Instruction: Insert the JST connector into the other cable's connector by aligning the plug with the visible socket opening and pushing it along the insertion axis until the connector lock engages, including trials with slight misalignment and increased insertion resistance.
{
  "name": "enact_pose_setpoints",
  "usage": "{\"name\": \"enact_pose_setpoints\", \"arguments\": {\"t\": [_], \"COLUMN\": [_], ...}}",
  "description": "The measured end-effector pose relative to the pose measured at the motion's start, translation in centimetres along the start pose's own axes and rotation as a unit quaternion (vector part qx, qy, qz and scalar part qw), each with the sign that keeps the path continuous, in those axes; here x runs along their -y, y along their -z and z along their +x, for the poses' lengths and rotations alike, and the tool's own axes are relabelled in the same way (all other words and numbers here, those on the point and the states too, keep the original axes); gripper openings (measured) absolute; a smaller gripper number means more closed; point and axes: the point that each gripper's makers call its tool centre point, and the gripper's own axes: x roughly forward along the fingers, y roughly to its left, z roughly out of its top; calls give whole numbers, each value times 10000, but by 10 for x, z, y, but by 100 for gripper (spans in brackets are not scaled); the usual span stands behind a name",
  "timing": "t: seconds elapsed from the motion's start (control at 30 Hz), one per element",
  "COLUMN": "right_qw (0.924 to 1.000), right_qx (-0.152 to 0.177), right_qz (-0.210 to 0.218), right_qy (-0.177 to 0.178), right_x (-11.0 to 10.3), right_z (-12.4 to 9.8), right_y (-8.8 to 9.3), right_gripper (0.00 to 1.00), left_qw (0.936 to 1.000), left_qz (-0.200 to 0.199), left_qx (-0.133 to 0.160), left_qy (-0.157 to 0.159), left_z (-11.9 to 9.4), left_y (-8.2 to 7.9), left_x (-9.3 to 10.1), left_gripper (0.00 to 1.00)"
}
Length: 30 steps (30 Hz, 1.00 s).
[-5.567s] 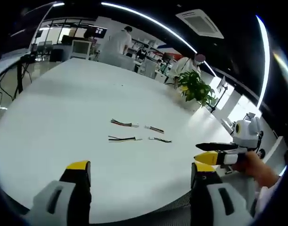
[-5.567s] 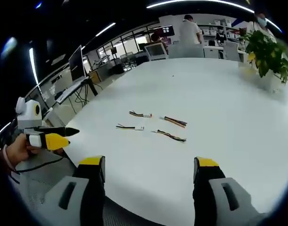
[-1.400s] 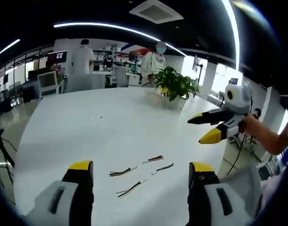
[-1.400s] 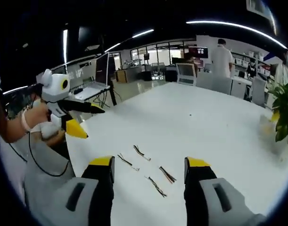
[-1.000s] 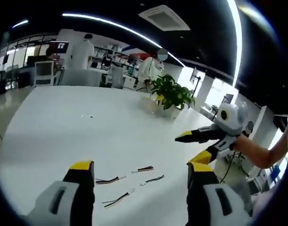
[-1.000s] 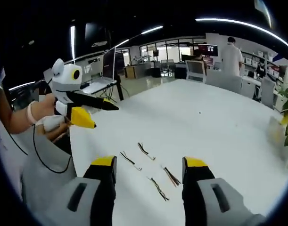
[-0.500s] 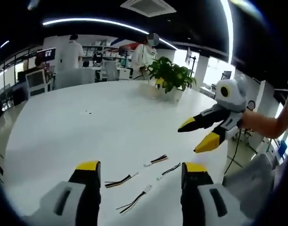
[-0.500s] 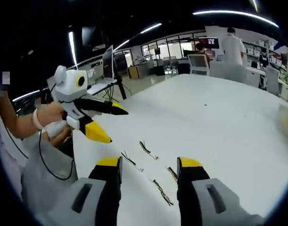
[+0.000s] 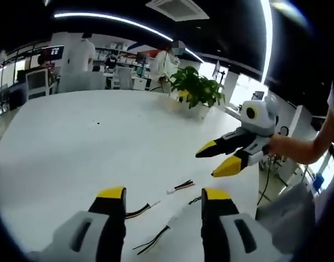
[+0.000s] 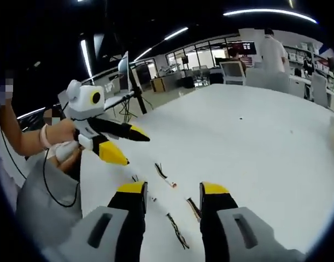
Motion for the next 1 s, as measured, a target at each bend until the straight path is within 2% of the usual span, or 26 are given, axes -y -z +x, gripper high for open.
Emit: {"name": "enact_pose_setpoints", "arguments": {"t": [0.1,0.13,0.2,0.33,0.6,0.63,0.7,0.87,0.93,1.0], "right_qw": [9995,9991,9987,9981,9957,9956,9952,9938,9926,9931], "right_qx": [-33,-40,-56,-69,-31,-36,-47,146,258,241], "right_qz": [-307,-417,-502,-601,-811,-803,-808,-850,-886,-801], "right_qy": [-59,-57,-65,-153,-457,-472,-558,-708,-791,-820], "right_x": [3,6,8,10,12,13,15,22,22,24], "right_z": [3,4,7,12,24,25,27,31,31,33], "right_y": [3,5,7,10,18,19,22,23,21,23], "right_gripper": [34,33,32,31,28,27,27,23,16,14], "left_qw": [10000,10000,9996,9994,9970,9972,9979,9969,9967,9961], "left_qz": [77,-46,-202,-124,524,441,16,348,410,543], "left_qx": [-23,-11,93,126,177,183,88,104,57,66], "left_qy": [32,82,177,297,533,569,637,701,696,699], "left_z": [4,6,10,14,25,26,28,32,33,35], "left_y": [2,3,1,2,8,9,14,20,23,27], "left_x": [-3,-3,-3,-1,-1,-1,-2,-6,-9,-12], "left_gripper": [48,45,42,37,31,29,26,23,23,22]}}
